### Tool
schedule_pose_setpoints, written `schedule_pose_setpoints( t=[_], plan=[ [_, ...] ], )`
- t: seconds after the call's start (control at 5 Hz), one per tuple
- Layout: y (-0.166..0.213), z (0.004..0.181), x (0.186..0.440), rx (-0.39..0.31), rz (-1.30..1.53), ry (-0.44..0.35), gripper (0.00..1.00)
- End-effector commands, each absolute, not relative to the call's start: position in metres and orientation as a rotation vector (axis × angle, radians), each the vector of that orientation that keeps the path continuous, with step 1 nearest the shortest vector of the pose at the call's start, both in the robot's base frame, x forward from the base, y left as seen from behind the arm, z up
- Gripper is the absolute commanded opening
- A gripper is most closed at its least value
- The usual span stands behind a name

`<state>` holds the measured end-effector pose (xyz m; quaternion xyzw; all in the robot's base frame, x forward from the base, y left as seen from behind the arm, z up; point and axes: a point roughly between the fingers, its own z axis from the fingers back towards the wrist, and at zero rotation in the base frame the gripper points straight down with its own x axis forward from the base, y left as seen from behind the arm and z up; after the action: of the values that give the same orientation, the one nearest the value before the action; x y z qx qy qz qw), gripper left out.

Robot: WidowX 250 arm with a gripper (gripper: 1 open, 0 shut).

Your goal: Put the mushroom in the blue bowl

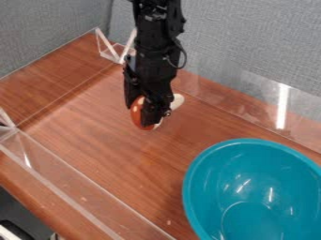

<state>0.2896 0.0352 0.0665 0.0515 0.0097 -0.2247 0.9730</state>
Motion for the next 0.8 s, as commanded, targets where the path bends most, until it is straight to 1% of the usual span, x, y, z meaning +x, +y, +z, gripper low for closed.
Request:
schedule_pose_setpoints(
  t=[0.0, 0.6],
  plan=[
    [0.0426, 0.0748, 0.2935, 0.122, -0.456, -0.017, 0.0],
    [0.0417, 0.0727, 0.2886, 0.138, -0.504, -0.034, 0.0]
  ],
)
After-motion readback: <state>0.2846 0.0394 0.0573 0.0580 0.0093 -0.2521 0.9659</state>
